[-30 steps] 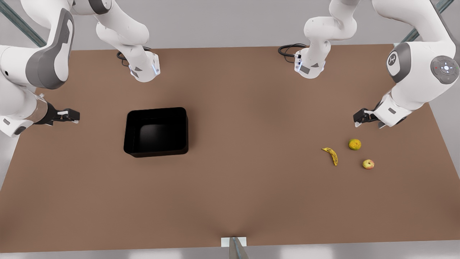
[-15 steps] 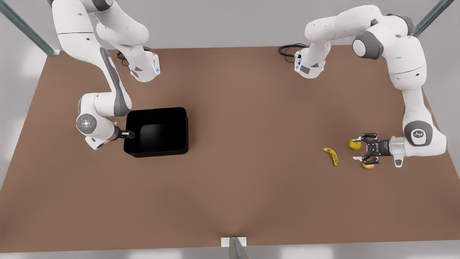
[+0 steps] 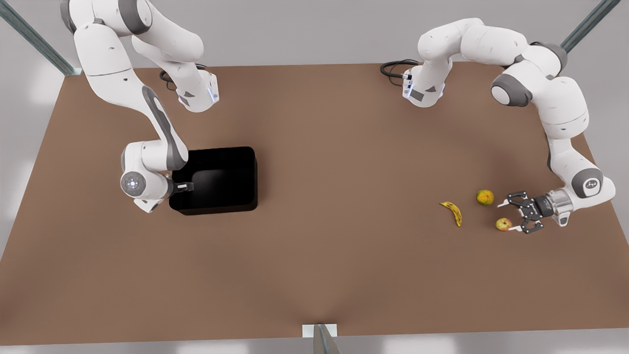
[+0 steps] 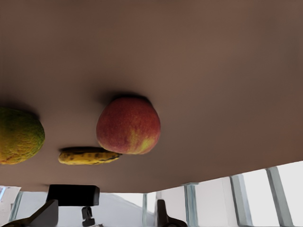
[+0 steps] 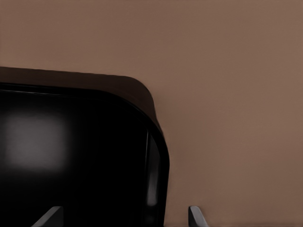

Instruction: Place the storage box in the middle with the right arm, and place the apple in the storage box with the left arm

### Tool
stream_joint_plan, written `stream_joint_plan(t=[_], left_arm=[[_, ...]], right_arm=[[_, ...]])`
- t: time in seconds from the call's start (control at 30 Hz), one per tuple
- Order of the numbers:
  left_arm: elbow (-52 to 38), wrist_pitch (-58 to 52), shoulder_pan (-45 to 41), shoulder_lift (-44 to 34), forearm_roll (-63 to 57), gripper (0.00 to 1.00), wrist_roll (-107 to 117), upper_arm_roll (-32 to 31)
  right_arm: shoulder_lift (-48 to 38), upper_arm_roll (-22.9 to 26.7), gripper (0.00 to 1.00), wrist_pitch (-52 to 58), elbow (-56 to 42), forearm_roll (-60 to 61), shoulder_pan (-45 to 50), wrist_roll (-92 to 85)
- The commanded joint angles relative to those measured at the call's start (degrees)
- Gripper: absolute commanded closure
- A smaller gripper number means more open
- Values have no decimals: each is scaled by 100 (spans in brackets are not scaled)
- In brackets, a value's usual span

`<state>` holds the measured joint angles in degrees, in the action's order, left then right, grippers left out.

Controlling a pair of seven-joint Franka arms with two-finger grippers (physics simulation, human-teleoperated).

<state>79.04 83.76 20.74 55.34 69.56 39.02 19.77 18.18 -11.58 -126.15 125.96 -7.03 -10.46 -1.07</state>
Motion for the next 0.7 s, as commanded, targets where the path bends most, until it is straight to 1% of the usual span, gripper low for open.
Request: stream_joint_plan(t=[0.0,0.03,0.1,0.2,0.23,0.33,0.53,0.57,0.6,0.63,0.67], left_arm=[[-90,-35,26,82,101,0,9,1],[-117,-9,70,170,110,0,1,1],[-117,79,70,293,373,0,10,1],[-346,158,70,539,435,0,-52,1],[-346,167,70,592,435,0,-70,1],[-346,193,70,627,426,0,-87,1],[-346,396,70,794,409,0,-307,1],[-337,378,70,794,400,7,-298,-8],[-346,361,70,786,409,17,-289,-8],[-346,360,70,786,409,37,-237,-8],[-337,378,70,786,418,50,-263,-8]], right_arm=[[10,7,20,11,-1,0,0,10],[11,-2,34,11,-1,0,0,2],[37,-2,54,20,-10,0,0,2],[81,-2,70,20,-27,0,0,-25],[169,-2,75,257,-203,0,-9,-25],[195,-11,79,319,-238,0,-18,-42],[186,-37,79,328,-300,0,-9,-60],[186,-37,79,328,-326,0,-9,-138],[186,-37,79,328,-344,0,-9,-183],[178,-37,79,328,-387,0,-9,-218],[160,-46,79,328,-414,0,-9,-218]])
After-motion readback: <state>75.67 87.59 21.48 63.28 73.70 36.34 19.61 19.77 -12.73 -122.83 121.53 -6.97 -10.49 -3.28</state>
